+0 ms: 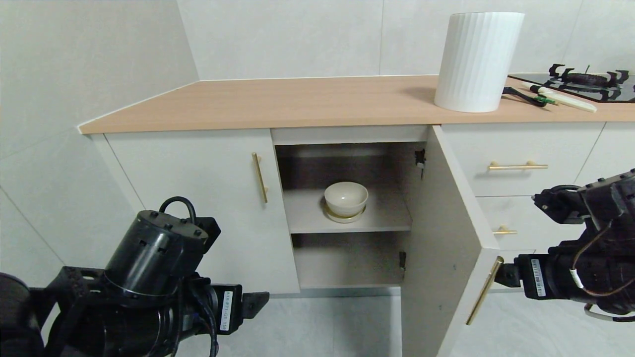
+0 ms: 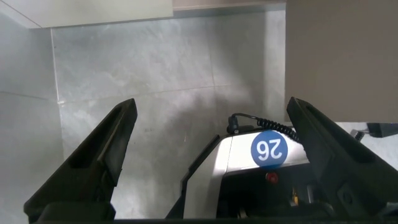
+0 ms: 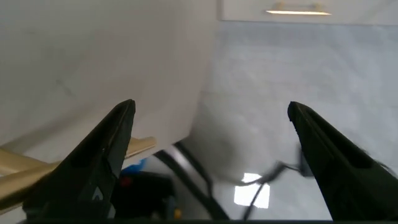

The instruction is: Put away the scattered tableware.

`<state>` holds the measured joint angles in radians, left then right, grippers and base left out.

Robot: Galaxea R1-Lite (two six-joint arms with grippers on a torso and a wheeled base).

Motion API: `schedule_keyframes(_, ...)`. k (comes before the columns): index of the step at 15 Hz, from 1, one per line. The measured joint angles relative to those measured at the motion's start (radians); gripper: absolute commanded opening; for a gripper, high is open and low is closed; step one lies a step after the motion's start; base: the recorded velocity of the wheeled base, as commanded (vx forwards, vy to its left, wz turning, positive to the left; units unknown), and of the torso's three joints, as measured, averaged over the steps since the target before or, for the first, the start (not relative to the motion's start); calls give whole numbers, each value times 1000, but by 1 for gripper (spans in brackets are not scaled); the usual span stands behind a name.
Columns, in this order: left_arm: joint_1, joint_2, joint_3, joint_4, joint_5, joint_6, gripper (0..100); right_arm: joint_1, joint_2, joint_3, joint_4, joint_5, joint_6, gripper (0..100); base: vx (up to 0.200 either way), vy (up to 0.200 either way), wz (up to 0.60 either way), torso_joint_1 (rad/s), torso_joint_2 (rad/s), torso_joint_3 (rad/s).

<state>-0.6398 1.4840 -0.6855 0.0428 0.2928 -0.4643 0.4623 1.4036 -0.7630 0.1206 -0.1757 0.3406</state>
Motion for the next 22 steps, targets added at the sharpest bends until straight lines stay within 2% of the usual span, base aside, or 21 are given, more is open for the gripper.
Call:
schedule_keyframes(4,0,-2,-1,0,0,0,100,77,80,13,-160,0,107,100,0,0,0,0,0,0)
schedule_keyframes(7,0,-5,-5,0,-2,-3,100,101,145,10,-247,20,111,100,0,0,0,0,0,0)
schedule_keyframes(10,3,-13,-8,2,-2,-3,100,105,196,-53,-246,82,40,100,0,0,0,0,0,0)
schedule_keyframes(12,5,-15,-7,2,-1,-2,100,105,234,-143,-182,106,-26,100,0,0,0,0,0,0)
schedule_keyframes(15,8,-17,-8,3,0,0,100,103,313,-276,-121,129,-45,100,0,0,0,0,0,0)
schedule_keyframes(19,21,-18,-21,-5,2,-8,100,100,408,-310,-209,138,-36,100,0,0,0,0,0,0)
schedule_keyframes(22,24,-20,-24,-4,2,-7,100,99,476,-312,-298,132,29,100,67,0,0,1,1,1)
